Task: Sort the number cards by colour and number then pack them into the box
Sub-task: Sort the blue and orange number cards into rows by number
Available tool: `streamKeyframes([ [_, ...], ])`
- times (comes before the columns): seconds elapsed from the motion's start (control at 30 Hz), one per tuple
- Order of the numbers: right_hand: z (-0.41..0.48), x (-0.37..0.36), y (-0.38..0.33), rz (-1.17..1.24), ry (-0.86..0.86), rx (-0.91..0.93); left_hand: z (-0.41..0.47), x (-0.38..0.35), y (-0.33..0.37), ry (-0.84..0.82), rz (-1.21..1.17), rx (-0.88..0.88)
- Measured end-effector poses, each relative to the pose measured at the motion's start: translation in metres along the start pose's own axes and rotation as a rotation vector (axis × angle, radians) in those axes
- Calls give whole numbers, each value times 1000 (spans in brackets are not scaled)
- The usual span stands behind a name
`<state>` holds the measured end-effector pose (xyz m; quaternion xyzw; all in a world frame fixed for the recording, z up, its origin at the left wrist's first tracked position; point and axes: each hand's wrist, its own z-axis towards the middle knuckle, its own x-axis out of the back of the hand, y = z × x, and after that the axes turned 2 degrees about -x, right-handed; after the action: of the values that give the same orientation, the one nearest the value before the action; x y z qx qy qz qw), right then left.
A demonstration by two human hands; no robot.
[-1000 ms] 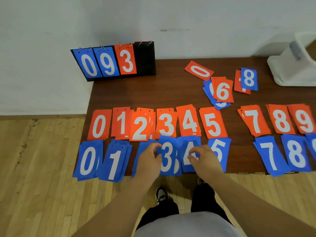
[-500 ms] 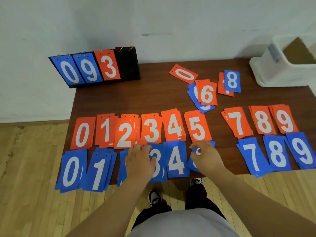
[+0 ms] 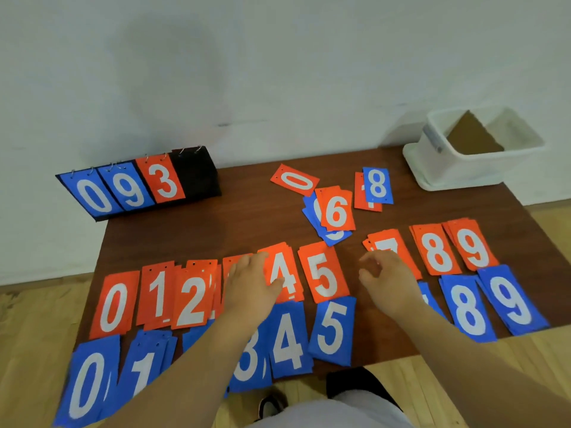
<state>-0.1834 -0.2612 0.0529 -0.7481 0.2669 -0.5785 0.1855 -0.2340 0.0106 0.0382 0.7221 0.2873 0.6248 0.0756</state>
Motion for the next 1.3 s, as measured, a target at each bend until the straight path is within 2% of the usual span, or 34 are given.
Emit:
streamKeyframes([
  [0.23,92,45,45,-5,-18,-24,69,-29,79,-72,-71,115],
  [0.37,167,56,63,-51,-60,-121,121,-60,129,-91,-114,190],
  [0.53,259,42,54,-36,-22,-205,181,-103,180,-66,-5,253],
  [0.63,290,25,45,-114,-11,-252,201,-122,187,-96,43,324],
  [0.73,303,13,45,-183,21,-267,207,-132,181,-115,60,376],
  [0.93,316,19,49,17,-32,-357,205,-131,184,-77,-38,418],
  [1.07,312,28,70,222,24,-283,201,-124,186,18,-137,381],
  [1.3,275,62,85,363,135,-157,182,-89,178,107,-303,258],
])
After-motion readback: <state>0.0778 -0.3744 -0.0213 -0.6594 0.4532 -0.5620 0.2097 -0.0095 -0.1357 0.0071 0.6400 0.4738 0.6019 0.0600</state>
